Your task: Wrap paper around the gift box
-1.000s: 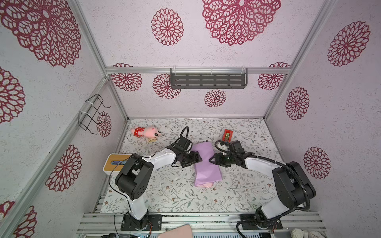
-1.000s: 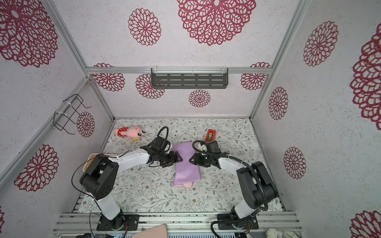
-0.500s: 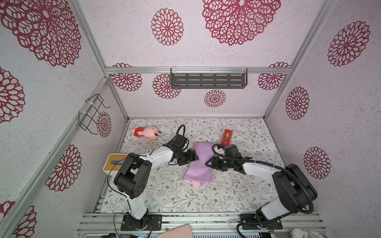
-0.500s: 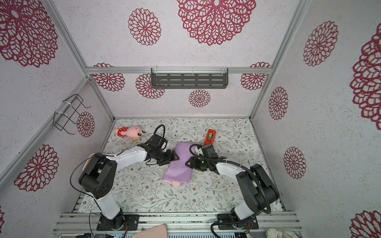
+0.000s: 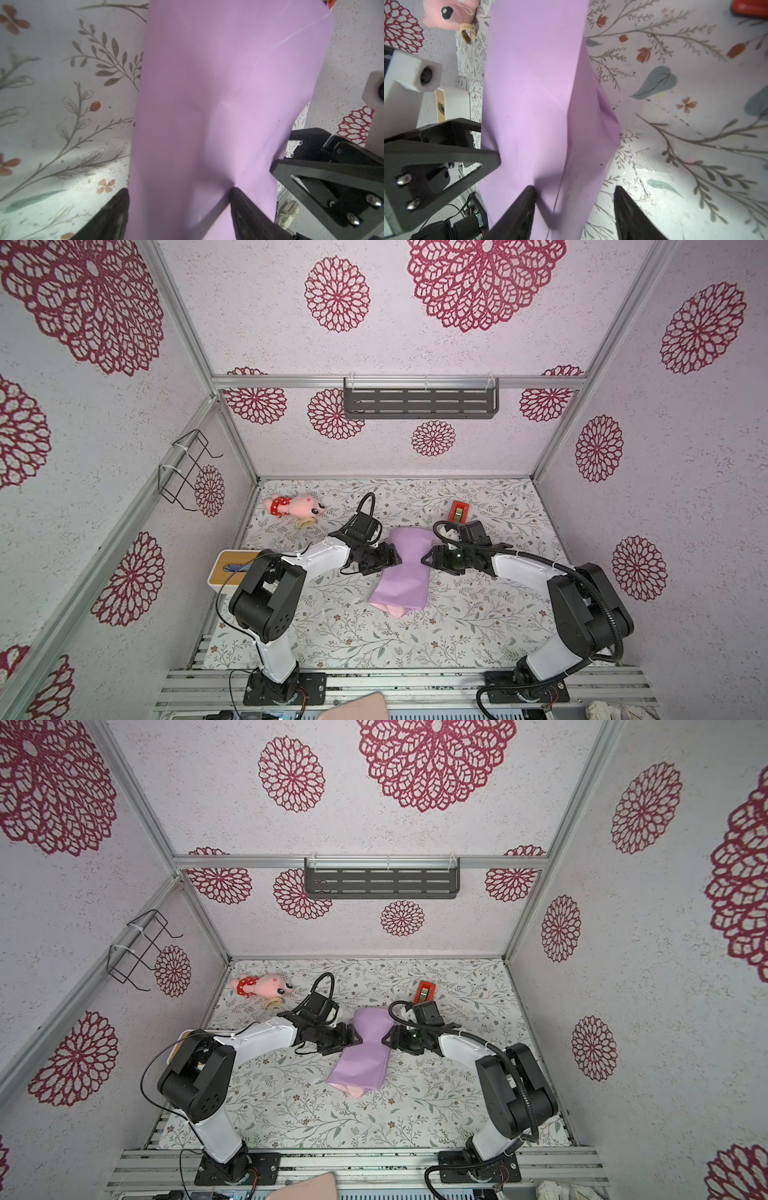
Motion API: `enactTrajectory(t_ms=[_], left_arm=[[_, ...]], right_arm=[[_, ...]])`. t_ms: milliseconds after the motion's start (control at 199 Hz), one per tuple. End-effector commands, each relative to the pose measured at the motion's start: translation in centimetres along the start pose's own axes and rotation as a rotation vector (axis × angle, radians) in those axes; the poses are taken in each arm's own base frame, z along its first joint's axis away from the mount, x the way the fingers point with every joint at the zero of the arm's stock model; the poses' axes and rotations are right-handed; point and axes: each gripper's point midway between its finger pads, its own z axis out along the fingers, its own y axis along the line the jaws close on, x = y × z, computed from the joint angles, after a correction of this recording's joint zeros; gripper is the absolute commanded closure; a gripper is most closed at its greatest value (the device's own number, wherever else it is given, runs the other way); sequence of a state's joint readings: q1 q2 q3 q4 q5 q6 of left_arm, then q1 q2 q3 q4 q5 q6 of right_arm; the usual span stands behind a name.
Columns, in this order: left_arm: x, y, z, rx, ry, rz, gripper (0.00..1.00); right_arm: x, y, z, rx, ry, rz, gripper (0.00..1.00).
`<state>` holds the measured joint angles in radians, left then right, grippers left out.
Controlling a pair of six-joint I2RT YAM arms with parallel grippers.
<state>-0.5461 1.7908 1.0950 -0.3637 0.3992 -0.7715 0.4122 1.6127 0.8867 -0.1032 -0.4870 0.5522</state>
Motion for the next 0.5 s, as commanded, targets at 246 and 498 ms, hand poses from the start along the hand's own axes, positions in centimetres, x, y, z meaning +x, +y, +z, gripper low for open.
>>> enactTrajectory(t_ms=[246, 498], left_arm=[[4.9, 2.5, 1.3, -0.107, 0.128, -0.041, 0.27], [5.3, 3.6, 1.7, -0.153, 0.147, -0.036, 0.29]], right_arm=[[-1.0, -0.3, 0.2, 0.032, 0.073, -0.072, 0.41], [-1.5, 0.4, -1.1, 0.037, 0.044, -0.070, 0.40]])
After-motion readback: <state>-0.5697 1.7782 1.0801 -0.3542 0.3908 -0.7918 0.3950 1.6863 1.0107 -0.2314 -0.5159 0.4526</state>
